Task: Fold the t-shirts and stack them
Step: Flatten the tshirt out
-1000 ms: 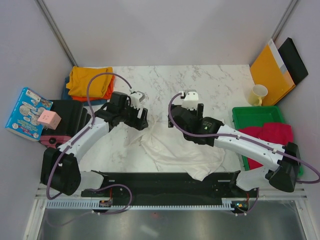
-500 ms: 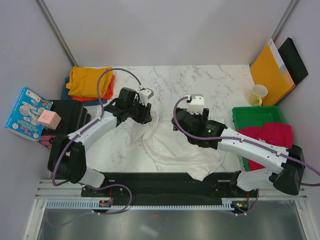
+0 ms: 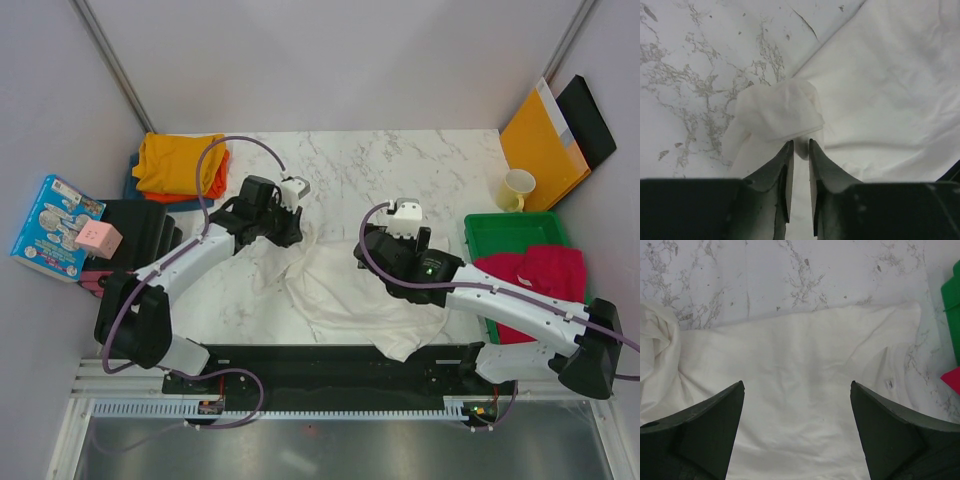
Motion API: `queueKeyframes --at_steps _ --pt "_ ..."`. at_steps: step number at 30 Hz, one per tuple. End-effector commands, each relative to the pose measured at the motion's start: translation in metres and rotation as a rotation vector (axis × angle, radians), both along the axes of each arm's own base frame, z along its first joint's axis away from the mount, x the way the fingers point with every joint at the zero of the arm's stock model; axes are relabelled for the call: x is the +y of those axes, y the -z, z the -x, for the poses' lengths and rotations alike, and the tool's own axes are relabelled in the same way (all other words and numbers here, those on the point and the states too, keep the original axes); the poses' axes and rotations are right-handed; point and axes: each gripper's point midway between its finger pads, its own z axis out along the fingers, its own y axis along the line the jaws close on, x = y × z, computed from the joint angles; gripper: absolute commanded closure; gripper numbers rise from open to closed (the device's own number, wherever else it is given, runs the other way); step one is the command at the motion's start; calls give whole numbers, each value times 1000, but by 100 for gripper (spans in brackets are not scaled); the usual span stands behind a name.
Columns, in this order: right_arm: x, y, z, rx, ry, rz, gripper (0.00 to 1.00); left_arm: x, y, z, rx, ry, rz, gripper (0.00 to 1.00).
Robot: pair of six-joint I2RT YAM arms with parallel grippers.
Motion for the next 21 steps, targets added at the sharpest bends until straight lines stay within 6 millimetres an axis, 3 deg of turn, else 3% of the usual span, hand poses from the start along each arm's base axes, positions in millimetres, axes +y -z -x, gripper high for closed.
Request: queueKeyframes --at_steps 1,3,4,7,10,11,14,15,18,21 --pt "-13 1 3 -18 42 -13 6 0 -22 -7 -76 3 10 56" --pt "-13 4 5 -12 41 -18 6 2 -17 -8 -67 -4 -3 31" --pt "-14 5 5 -12 44 -18 6 2 -12 -9 -56 -7 -10 26" --pt "-16 6 6 -10 46 -16 6 1 -1 -9 -24 -2 -23 23" --pt "-18 5 6 -13 52 -14 6 -2 5 -9 -3 3 -23 26" --pt "-19 5 7 -14 55 -13 6 -3 9 -9 10 7 -26 29" --pt "-24 5 9 -17 63 -9 6 -6 15 -11 29 18 -27 52" --pt "-25 4 9 -20 67 -16 6 -7 13 -14 23 17 -25 70" --pt "-29 6 11 -18 75 -19 6 -7 9 -17 15 5 -27 98" --pt "-31 11 12 -11 82 -10 6 -3 -2 -18 -18 -15 -26 98"
